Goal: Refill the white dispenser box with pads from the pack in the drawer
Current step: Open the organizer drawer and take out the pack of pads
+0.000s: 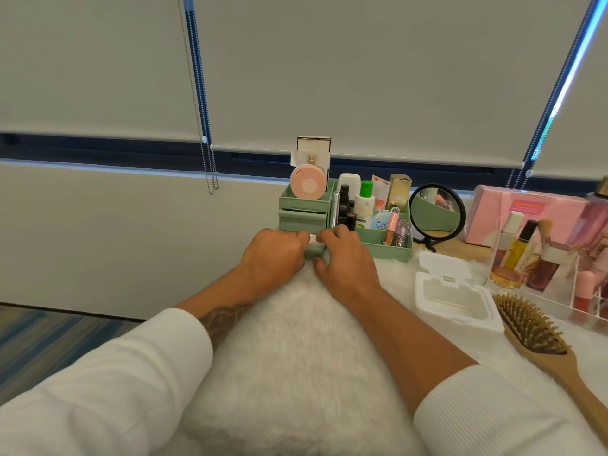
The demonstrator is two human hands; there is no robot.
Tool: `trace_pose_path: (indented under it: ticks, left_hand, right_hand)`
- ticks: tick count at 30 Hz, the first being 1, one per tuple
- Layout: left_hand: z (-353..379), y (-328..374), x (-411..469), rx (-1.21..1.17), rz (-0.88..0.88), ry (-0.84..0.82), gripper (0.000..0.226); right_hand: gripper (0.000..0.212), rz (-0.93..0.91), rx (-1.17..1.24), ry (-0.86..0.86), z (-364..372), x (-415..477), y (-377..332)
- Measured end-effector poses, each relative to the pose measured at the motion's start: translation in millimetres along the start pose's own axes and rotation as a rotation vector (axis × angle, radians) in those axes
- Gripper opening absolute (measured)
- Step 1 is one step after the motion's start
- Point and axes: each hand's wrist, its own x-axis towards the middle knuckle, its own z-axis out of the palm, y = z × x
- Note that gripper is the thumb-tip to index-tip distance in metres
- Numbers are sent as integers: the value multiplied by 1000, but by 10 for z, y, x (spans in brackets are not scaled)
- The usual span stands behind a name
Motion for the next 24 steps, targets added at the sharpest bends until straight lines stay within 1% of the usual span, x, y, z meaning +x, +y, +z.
trace_pose_path:
  ticks: [2,3,4,6,7,8,11,13,15,18,21,24]
  left_hand:
    - [2,11,-52,-93,-30,55,13]
    - [8,32,-58,-168,-92,65,8]
    - [25,62,-66,-251,-181,72,5]
    - [54,163,-82,-433,-420,89,20]
    - [70,219,-84,-497,-503,86,23]
    - [91,264,-89,-519,-539,82,24]
    - [116,296,-103,-529,-571,86,22]
    - [109,270,-109,-556,-610,112,21]
    - [102,266,-104,-555,-635,104,21]
    - [99,272,-103,-531,-681,47,28]
    - [29,286,-75,-529,-727,2,30]
    - [-67,249,93,-567,-905,-105,20]
  right_hand:
    - [27,-20,23,-2,5,-3,-2]
    - [24,-25,34,2,6,-5,2]
    - [21,-29,45,7,8,-8,3]
    - [19,-36,57,15,18,-4,13]
    - [18,-36,61,21,21,-2,20]
    - [17,-36,72,23,25,-1,25]
    - [14,-26,136,13,35,4,40]
    - [13,-17,204,-1,32,6,32]
    - [10,11,275,-8,31,10,31]
    - [8,34,335,-12,53,16,47]
    - [13,56,380,-24,54,7,46]
    - [20,90,410,-44,28,-13,32]
